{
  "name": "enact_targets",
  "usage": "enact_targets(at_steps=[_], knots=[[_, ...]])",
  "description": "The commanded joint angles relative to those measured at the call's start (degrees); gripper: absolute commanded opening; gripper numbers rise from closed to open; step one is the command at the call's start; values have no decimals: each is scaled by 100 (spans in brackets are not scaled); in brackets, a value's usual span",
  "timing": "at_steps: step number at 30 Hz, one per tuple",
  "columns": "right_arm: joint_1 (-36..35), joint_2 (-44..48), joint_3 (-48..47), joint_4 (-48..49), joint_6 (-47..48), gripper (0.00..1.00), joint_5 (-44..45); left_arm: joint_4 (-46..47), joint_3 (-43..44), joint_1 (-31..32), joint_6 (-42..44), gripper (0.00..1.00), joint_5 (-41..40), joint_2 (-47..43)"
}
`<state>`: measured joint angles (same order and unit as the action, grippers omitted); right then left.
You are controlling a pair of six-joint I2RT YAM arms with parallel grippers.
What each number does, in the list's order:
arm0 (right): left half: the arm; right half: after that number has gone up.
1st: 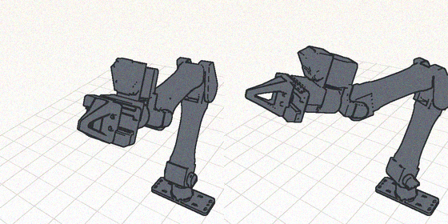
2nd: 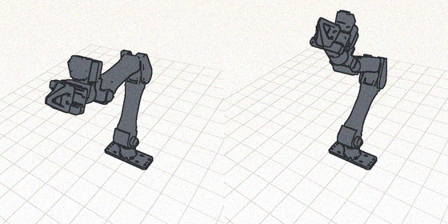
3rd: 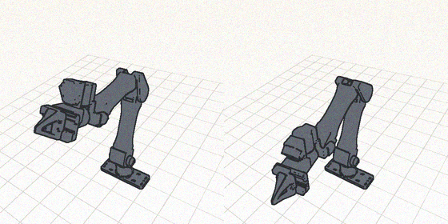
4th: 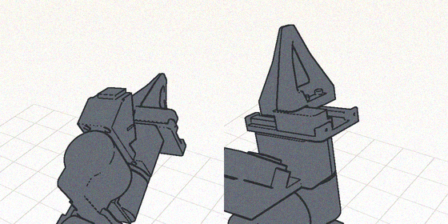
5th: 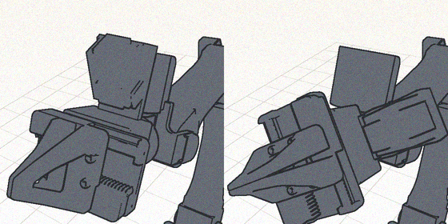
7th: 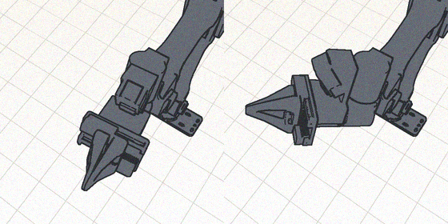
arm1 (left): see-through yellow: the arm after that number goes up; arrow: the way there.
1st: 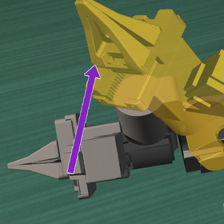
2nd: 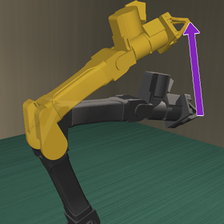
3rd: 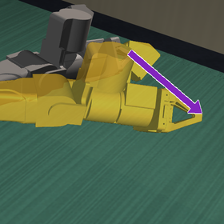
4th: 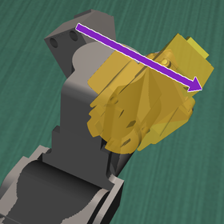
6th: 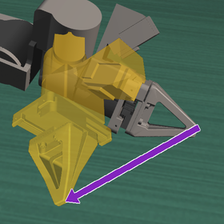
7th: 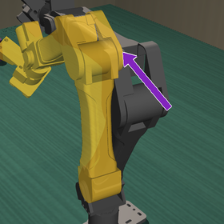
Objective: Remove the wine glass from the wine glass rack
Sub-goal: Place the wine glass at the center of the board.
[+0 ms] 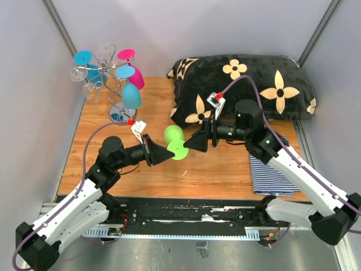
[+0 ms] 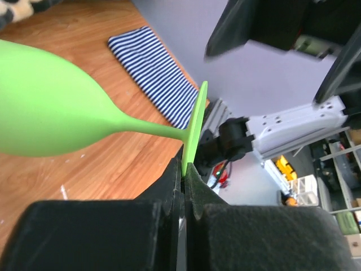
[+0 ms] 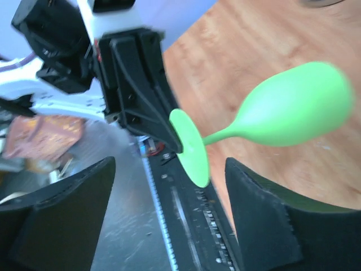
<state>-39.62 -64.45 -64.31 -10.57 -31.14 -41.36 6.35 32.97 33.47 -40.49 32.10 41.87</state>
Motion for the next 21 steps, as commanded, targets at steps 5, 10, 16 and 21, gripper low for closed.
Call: enact_targets(at_steps=[5,10,16,21], knots=[[466,1094,89,-666,692,94,2143,1535,-1260,10,887,0,207,-986],[1040,1313,176,-854,535,98,2517,1309,-1263,10,2329,1,1562,-1000],[1610,1099,115,-991,287,98,1681,1055,-1238,11,3790,0,2034,-1194],[1685,852,-123,-986,281,98,879,532,-1210,10,4433,0,2229,-1295]])
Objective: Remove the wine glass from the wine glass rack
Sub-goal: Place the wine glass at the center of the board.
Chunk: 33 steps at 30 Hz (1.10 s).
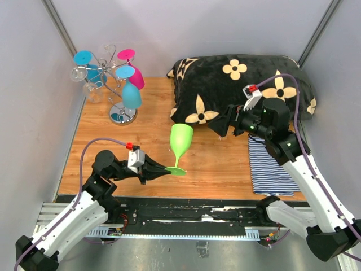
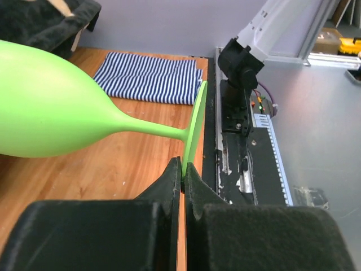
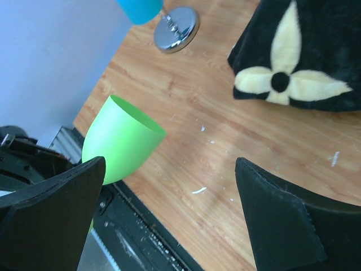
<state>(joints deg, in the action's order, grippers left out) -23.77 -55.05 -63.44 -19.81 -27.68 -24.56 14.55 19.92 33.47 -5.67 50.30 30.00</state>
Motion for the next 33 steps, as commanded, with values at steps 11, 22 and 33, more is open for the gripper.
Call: enact_targets(at_steps=[11,22,33], knots=[[118,-761,-1275,-801,879,94,-1795,-1610,390,11,2232,1,250,-441],[-240,-2276,-1632,-850,-255,83,-3507,-469,-193,10,1237,0,823,-739],[-896,-2634,-1595,-731,-1,73,-4082,6,-388,12,875,1,923,-645]])
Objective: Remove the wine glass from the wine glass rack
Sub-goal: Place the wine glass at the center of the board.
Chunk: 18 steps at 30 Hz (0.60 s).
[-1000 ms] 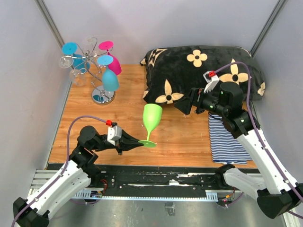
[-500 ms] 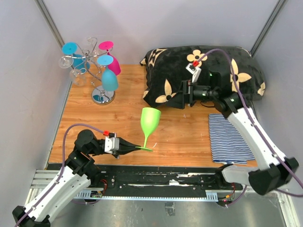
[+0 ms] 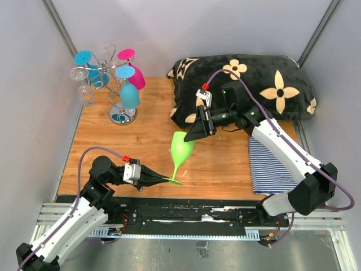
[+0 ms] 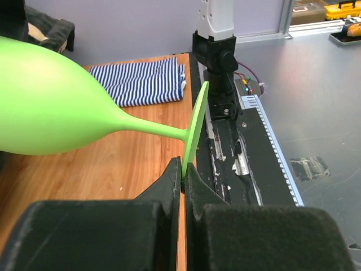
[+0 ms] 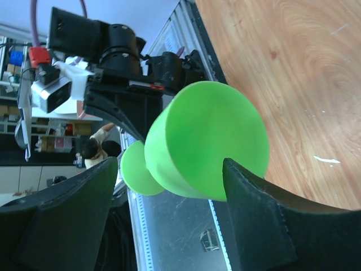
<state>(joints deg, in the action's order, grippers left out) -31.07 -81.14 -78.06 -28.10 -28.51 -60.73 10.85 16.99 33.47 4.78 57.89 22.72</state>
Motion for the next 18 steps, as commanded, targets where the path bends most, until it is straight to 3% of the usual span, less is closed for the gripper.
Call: enact_targets(at_steps=[1,10,14,18], knots=[[-183,-20,-104,146,83,68,-561,384,-85,10,-167,0,207,110],[-198,212,310,576,-132,33,-991,245,-99,10,-144,0,305,190],[-233,395,734,1662,-880,5,-1191,164,-79,10,-82,0,322,327],[-277,493,736,1689,-828,1,-961,136,-37,10,45,0,149,382]])
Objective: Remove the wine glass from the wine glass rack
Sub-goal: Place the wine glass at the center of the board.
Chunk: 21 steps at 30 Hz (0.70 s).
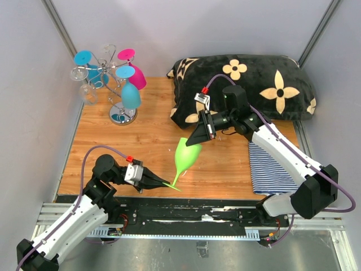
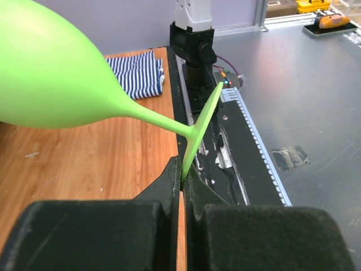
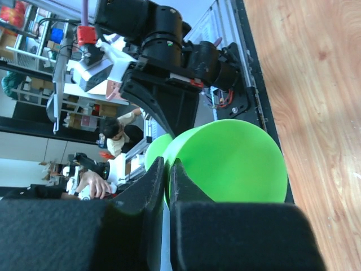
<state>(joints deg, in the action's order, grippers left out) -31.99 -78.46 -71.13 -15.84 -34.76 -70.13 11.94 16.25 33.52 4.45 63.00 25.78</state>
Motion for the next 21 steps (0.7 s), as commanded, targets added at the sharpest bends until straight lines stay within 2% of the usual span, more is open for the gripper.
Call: enact_targets(at_steps=[1,2,4,6,7,9,10,13,16,18,21], knots=[[-183,258,21,356,-105,1,101,15,43,6,91,1,-434,82],[-181,293,-9,191,43,1,252,-2,42,6,75,8,-517,80],[-179,347,-114,-256,429,1,646,15,-21,6,-41,31,-641,104],[-179,377,-190,-576,726,1,998,1,-56,6,-48,40,-649,149],[-184,384,-239,-706,840,1,1161,-71,-34,6,-16,48,-657,169],[-183,408,-319,-946,1090,1,1484,-267,61,6,80,93,-708,161],[-184,413,-399,-1129,1261,1,1695,-347,115,7,107,99,-811,140],[-267,485,-676,-1840,1901,1,2662,-567,229,6,137,100,-1230,23],[-480,657,-755,-2314,2414,1,3921,-680,290,8,-30,100,-2078,-130],[-678,773,-699,-2511,2726,1,4767,-688,326,8,-378,100,-2974,-213],[-944,989,-432,-2519,3110,1,5743,-634,439,6,-1428,100,-5192,-275]])
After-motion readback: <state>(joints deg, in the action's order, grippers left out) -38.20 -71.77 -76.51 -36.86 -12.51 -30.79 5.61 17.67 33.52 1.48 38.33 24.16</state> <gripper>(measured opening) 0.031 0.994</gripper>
